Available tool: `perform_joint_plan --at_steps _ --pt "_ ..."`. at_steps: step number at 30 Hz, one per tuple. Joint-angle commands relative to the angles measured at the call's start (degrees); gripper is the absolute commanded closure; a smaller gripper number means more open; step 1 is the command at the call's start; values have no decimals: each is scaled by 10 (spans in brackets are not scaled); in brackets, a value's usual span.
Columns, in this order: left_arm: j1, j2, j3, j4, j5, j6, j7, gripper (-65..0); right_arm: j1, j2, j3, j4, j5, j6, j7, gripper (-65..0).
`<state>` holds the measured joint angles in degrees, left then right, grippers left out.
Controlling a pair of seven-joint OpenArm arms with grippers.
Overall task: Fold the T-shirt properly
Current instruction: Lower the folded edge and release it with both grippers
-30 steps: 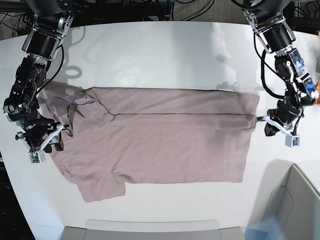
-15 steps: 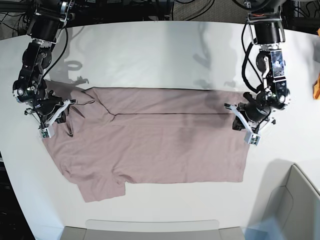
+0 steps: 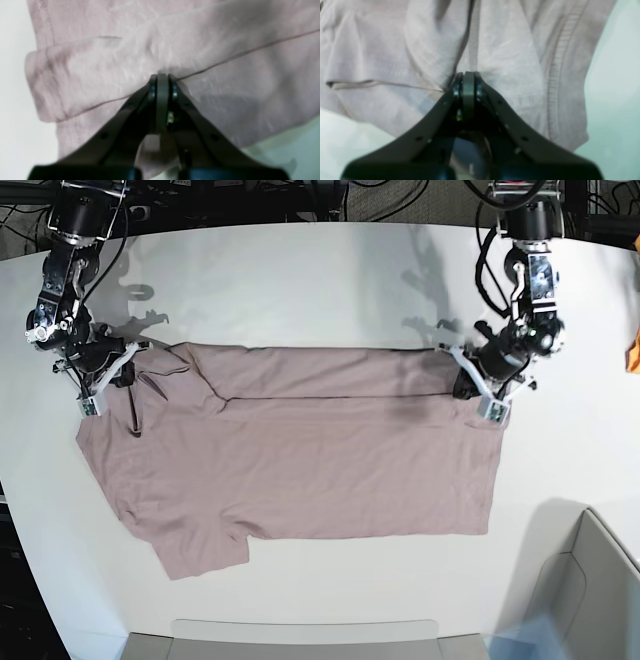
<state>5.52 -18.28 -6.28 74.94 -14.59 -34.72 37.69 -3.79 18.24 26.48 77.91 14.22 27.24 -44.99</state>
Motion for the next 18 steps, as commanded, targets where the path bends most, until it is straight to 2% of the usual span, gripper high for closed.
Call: perform_joint_plan --at_steps 1,5,15,18 --pt "44 -7 -12 -11 56 7 90 0 -20 12 2 6 -21 1 -31 0" --pt "124 -8 -77 21 56 -53 89 0 -86 26 4 57 -20 1 -31 0" --pt "271 3 -85 124 56 -53 90 0 -205 29 2 172 -20 1 -32 0" --pt "310 11 -86 143 56 -53 89 0 -220 32 1 177 8 1 -35 0"
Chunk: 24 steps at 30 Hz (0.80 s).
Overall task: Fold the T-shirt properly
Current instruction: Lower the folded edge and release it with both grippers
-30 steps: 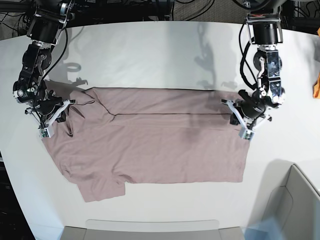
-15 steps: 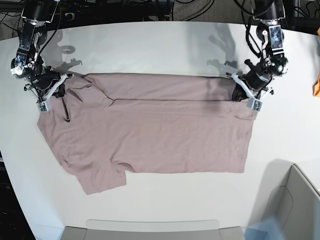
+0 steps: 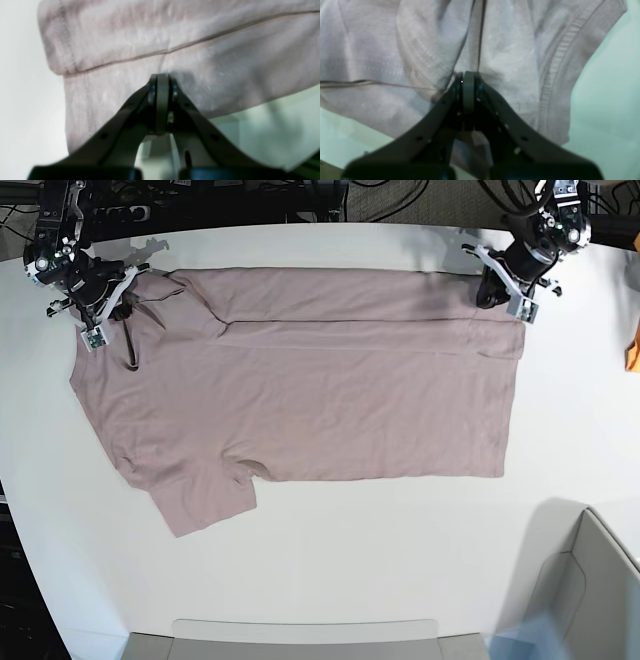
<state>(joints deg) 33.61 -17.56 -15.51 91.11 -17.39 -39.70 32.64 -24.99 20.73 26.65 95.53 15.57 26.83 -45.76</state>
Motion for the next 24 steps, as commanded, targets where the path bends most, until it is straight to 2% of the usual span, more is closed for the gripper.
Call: perform_joint_plan --at_steps 1,6,11,17,19,22,24 --pt "43 4 6 -13 84 -3 136 0 -11 9 -1 -1 10 6 -28 0" --pt "82 5 0 5 84 -3 131 0 -18 21 -16 -2 45 6 -26 0" --pt "75 17 -30 26 83 -3 131 0 -10 20 -27 -2 46 6 -26 0" --pt "38 31 -81 116 84 -3 141 0 4 21 -23 16 47 5 -26 0" --pt "37 33 -92 143 84 -3 141 0 2 16 -1 38 47 5 -30 0" --pt "35 32 -96 177 84 -3 141 0 1 -9 41 84 44 5 -36 0" --pt "30 31 -96 194 84 -3 141 0 0 -21 78 122 46 5 -68 0"
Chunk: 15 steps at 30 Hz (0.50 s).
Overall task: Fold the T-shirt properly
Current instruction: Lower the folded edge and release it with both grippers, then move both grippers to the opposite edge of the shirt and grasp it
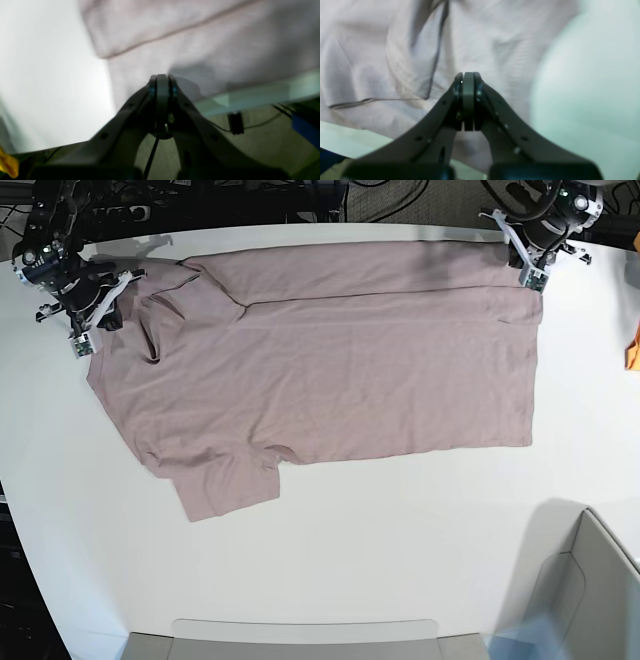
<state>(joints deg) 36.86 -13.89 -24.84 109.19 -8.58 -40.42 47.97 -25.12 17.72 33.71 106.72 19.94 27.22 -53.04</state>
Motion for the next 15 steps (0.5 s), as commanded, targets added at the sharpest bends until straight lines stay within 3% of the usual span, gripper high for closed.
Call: perform_joint_plan --at_steps 1,4,10,12,15 --pt "-7 -6 -3 22 -3 4 -11 0 0 -2 28 30 3 1 -13 0" --pt "-18 -11 -14 40 -3 4 19 0 2 -27 76 82 3 1 -34 0" --pt "-94 -14 -25 39 -3 4 61 0 111 -21 75 72 -3 1 -39 0" --pt "-116 -15 -25 39 -3 4 81 0 171 -17 52 27 -14 1 -39 0" --pt "-148 -15 -25 37 -3 4 105 0 269 2 -12 -73 -83 1 -34 0"
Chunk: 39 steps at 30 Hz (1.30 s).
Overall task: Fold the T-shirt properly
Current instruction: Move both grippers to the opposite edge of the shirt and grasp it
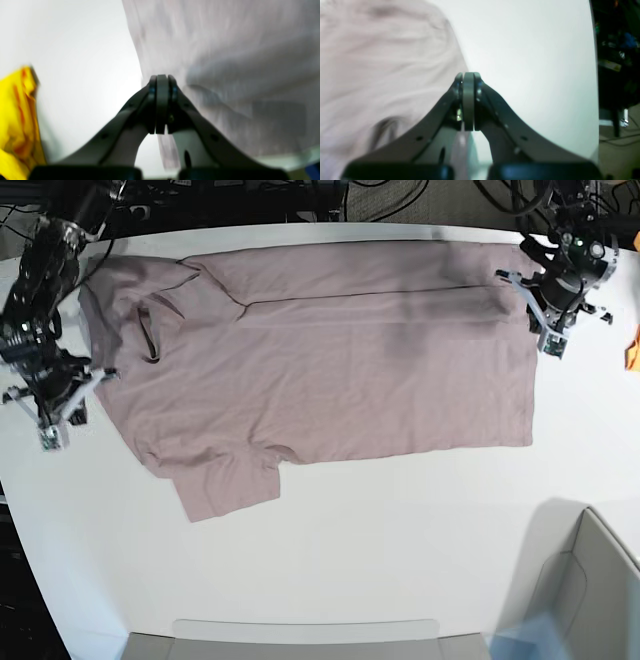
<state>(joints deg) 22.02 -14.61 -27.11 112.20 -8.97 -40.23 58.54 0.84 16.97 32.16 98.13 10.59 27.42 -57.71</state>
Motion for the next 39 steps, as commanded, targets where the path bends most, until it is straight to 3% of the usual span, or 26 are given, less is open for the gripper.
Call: perform_joint_plan --at_steps 1,3,6,10,13,16,20,23,26,30,34,36,39 --pt "-9 -7 -2 7 0 2 5 0 43 11 -19 -29 -12 -1 13 0" --pt "-26 -6 0 7 0 2 22 0 112 10 -57 -124 -53 -1 28 0" --pt "-47 -2 1 6 0 2 42 0 173 8 -102 -273 -93 -3 107 0" --pt "-62 9 0 6 0 2 59 0 192 12 -137 -409 -114 -5 179 0" --pt "-62 9 0 3 0 2 60 0 171 13 -136 -444 -115 -5 183 0" --pt "-62 9 0 -4 0 2 58 0 114 14 -136 -407 -115 -5 172 0" --pt "-66 10 0 -7 0 2 56 0 12 30 -133 -280 -113 -1 125 0" --pt "-68 10 0 -14 0 2 55 0 -56 33 -132 -185 -113 -1 120 0" --pt "-80 10 0 -35 0 2 54 0 -79 30 -111 -114 -105 -1 120 0" --pt "-83 11 0 -46 0 2 54 0 -73 29 -58 -49 -43 -1 120 -2" --pt "-85 11 0 -46 0 2 54 0 -31 39 -24 -30 21 -2 119 -155" --pt "-85 10 0 -46 0 2 54 0 0 60 -44 -55 36 -1 119 -214" --pt "-85 11 0 -46 0 2 55 0 68 94 -114 -144 51 -1 123 -246"
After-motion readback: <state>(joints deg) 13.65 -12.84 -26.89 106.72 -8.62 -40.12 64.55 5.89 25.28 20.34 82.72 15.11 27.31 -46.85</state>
